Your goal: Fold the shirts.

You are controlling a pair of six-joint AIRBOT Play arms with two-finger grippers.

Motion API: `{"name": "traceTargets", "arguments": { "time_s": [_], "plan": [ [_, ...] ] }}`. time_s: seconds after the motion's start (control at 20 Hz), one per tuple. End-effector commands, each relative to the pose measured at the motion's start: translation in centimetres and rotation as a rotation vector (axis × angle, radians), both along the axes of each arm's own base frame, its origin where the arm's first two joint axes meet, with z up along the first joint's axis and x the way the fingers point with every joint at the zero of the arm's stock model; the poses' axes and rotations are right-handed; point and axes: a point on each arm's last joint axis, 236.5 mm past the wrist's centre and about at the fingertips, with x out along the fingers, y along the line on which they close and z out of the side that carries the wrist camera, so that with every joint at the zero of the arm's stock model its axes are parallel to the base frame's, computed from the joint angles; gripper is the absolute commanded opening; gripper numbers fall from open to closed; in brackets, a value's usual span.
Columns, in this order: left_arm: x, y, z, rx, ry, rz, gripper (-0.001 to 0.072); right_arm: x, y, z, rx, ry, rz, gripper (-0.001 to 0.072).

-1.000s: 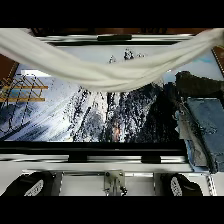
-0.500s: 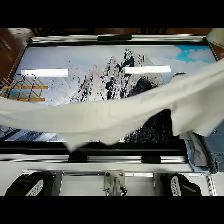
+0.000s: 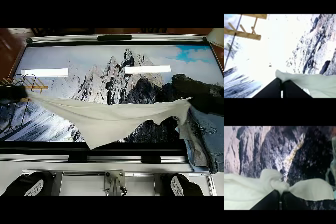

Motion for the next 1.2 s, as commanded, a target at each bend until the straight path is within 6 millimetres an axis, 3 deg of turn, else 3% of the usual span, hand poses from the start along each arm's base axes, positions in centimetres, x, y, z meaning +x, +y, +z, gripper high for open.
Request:
{"name": "traceTargets", "arguments": {
  "time_s": [0.0, 0.1, 0.2, 0.25, 0.3, 0.35, 0.45, 0.6, 0.7, 0.8, 0.9, 0.95, 1.15],
  "plan": [
    [5.5, -2.5, -7.0, -0.193, -0.030, 0.092, 0.0041, 3.8, 0.0, -6.8, 0.190, 0.048, -0.111, 0.0063],
    [8.7, -4.0, -8.1, -0.306, -0.086, 0.131, 0.0041, 5.5, -0.4, -8.1, 0.240, 0.052, -0.149, 0.0063],
    [10.1, -5.6, -10.3, -0.413, -0.057, 0.165, 0.0071, 6.2, -0.5, -9.2, 0.259, 0.065, -0.157, 0.0063],
    [9.9, -6.3, -11.7, -0.455, -0.006, 0.182, 0.0263, 6.1, -0.5, -9.5, 0.254, 0.072, -0.146, 0.0063],
    [9.2, -7.1, -13.1, -0.491, 0.061, 0.199, 0.0583, 6.1, -0.5, -9.6, 0.245, 0.073, -0.134, 0.0063],
    [8.1, -7.4, -14.2, -0.496, 0.129, 0.208, 0.0711, 5.9, -0.4, -9.7, 0.235, 0.072, -0.117, 0.0063],
    [4.6, -6.9, -15.7, -0.379, 0.298, 0.100, 0.0714, 5.4, 0.1, -9.9, 0.225, 0.086, -0.074, 0.0063],
    [-3.1, -5.4, -17.3, -0.271, 0.639, -0.024, 0.0712, 4.6, 0.9, -10.1, 0.224, 0.107, -0.024, 0.0064],
    [-6.0, -6.3, -18.1, -0.287, 0.752, -0.063, 0.0710, 4.3, 1.1, -10.2, 0.224, 0.120, -0.012, 0.0063],
    [-5.7, -9.0, -19.4, -0.365, 0.728, -0.090, 0.0709, 4.1, 1.2, -10.3, 0.219, 0.125, 0.000, 0.0064],
    [-3.9, -11.9, -20.6, -0.487, 0.649, -0.038, 0.0697, 3.7, 1.3, -10.4, 0.220, 0.139, 0.011, 0.0063],
    [-3.3, -13.1, -21.4, -0.536, 0.629, -0.017, 0.0607, 3.5, 1.4, -10.5, 0.217, 0.147, 0.017, 0.0064],
    [-3.2, -14.6, -25.5, -0.543, 0.691, 0.006, 0.0585, 3.1, 0.9, -11.1, 0.184, 0.167, 0.024, 0.0064]
  ]
}}
